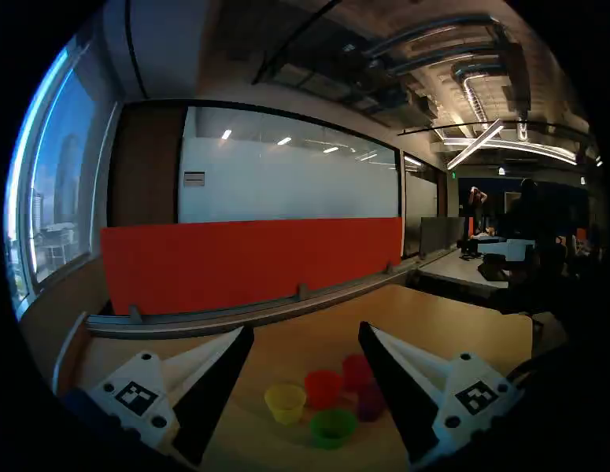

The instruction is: Pour water

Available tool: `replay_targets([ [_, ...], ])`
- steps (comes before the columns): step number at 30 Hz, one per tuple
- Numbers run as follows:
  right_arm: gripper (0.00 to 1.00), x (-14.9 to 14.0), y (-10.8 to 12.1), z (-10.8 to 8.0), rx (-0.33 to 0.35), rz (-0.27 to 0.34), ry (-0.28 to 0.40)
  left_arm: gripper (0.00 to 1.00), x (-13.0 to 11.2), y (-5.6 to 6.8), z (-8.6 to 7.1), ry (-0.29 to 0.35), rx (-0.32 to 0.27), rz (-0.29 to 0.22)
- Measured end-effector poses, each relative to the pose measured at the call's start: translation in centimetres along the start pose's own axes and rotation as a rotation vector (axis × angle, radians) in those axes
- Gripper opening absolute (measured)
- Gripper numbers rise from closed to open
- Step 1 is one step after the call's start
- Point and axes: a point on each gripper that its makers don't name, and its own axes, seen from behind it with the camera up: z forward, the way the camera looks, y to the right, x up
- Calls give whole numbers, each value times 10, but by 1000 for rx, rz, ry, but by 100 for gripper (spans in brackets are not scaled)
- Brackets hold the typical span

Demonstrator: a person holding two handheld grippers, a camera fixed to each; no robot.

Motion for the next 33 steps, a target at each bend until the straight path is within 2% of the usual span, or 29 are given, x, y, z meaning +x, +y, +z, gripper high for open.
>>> replay_targets([
  [15,99,-31,-18,7,80,-105,-154,99,-26,12,4,-81,-84,17],
  [21,99,-44,-22,9,109,-114,-203,99,-40,14,6,-122,-111,8],
  [33,100,-83,-27,10,162,-127,-301,99,-74,19,10,-194,-143,36],
])
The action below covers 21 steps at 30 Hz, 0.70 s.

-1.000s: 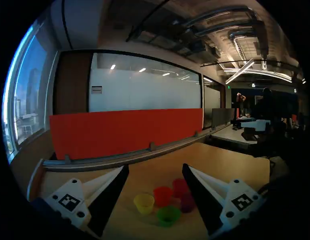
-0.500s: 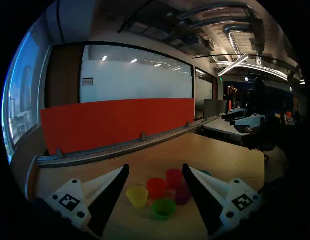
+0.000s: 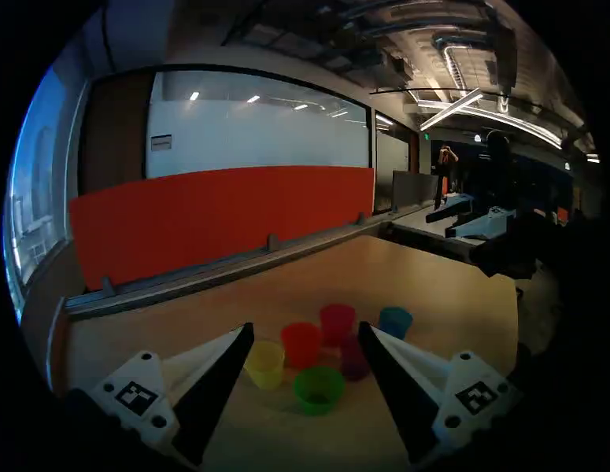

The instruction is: Pour water

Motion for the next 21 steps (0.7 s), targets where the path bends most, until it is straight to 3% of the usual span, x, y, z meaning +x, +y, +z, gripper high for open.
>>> replay_targets([
  [21,100,-55,0,12,21,-23,-123,99,-48,16,17,-74,-61,13],
])
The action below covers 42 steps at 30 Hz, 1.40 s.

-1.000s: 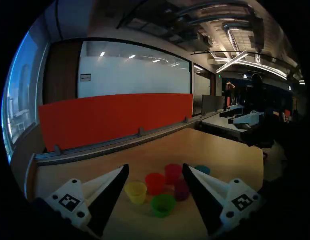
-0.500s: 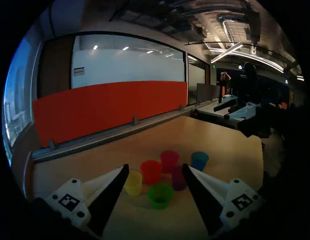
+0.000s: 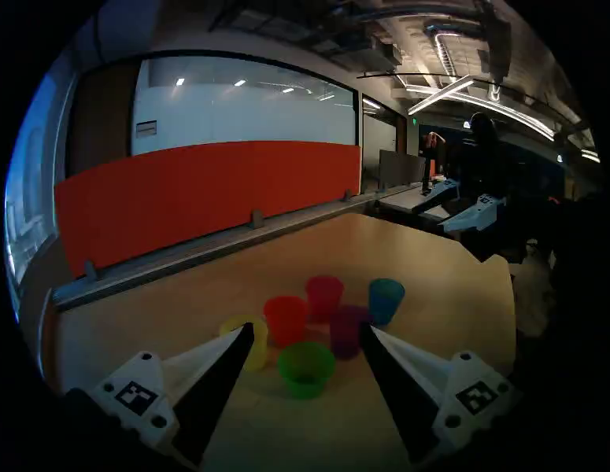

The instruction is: Pour water

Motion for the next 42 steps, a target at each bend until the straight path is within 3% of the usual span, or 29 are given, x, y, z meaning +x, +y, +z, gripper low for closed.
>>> replay_targets([
  [21,100,-57,-4,27,17,0,-98,99,-58,7,20,-98,-31,-35],
  [42,100,-99,-9,50,28,-21,-173,99,-101,7,39,-185,-37,-46],
])
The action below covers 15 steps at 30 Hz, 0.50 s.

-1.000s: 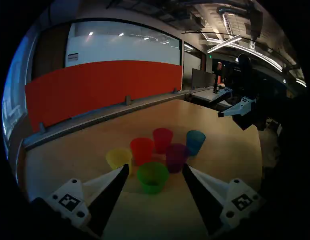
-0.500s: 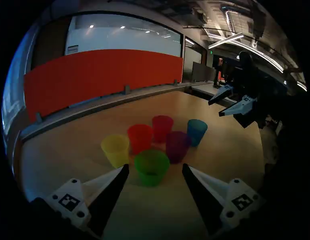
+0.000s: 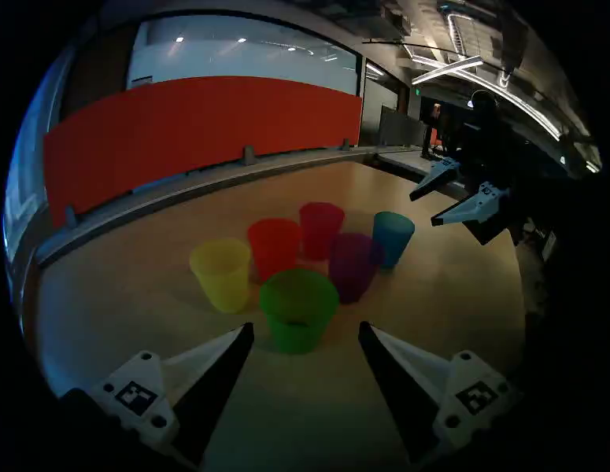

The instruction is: Pour water

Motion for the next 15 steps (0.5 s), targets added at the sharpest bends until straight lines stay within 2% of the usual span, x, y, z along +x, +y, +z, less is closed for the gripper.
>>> replay_targets([
  [15,99,-23,2,25,2,3,-43,99,-15,-8,19,-45,-11,1],
])
